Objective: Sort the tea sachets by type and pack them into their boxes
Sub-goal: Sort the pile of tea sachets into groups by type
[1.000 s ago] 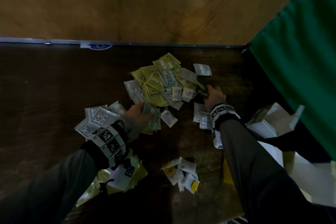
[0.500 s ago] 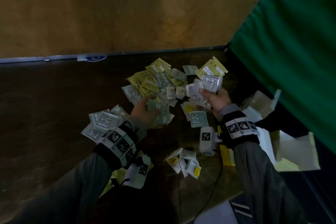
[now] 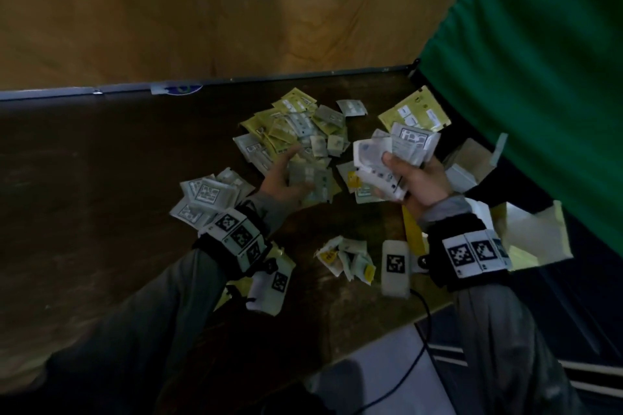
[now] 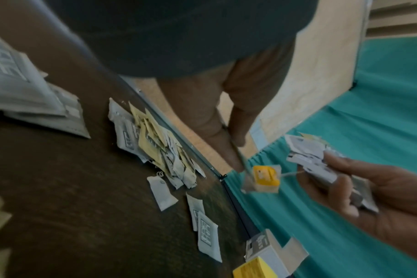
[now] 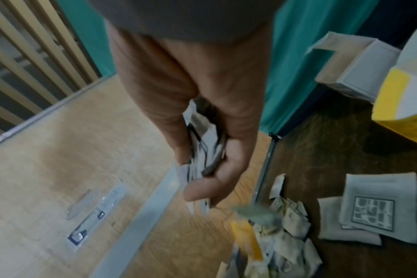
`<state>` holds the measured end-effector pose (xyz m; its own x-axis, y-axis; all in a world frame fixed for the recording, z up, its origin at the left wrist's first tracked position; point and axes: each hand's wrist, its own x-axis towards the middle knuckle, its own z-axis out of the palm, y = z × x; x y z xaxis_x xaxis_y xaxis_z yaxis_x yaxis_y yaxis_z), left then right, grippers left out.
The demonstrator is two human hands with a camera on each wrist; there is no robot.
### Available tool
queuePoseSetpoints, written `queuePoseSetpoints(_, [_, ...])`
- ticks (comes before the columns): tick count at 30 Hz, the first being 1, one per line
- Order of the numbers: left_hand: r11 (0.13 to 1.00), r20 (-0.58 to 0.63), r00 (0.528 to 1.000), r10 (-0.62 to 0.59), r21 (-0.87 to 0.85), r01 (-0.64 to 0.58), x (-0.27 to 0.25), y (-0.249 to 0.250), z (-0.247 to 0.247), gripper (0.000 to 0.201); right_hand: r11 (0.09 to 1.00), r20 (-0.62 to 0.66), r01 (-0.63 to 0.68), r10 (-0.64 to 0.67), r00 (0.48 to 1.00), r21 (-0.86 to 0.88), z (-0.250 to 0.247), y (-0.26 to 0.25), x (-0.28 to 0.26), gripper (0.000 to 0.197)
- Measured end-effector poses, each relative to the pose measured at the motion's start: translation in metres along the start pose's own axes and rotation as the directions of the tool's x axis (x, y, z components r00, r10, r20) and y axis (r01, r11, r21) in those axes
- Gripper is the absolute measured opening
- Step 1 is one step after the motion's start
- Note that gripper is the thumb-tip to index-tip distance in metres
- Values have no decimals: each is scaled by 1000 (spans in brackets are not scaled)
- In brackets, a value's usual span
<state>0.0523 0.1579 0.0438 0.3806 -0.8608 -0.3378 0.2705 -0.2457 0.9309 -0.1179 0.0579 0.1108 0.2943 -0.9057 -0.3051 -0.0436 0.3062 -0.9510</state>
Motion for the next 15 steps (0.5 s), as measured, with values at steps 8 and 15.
queuePoseSetpoints(8, [992,7,994,111,52,-111,-15,4,-15,61,998,-15,-9,10,1000,67,-1,7,-11,19])
queuePoseSetpoints(15, [937,-147,988,56,348,-1,-12,-7,-66,36,999,45,-21,19,999,46,19,23,-20,24])
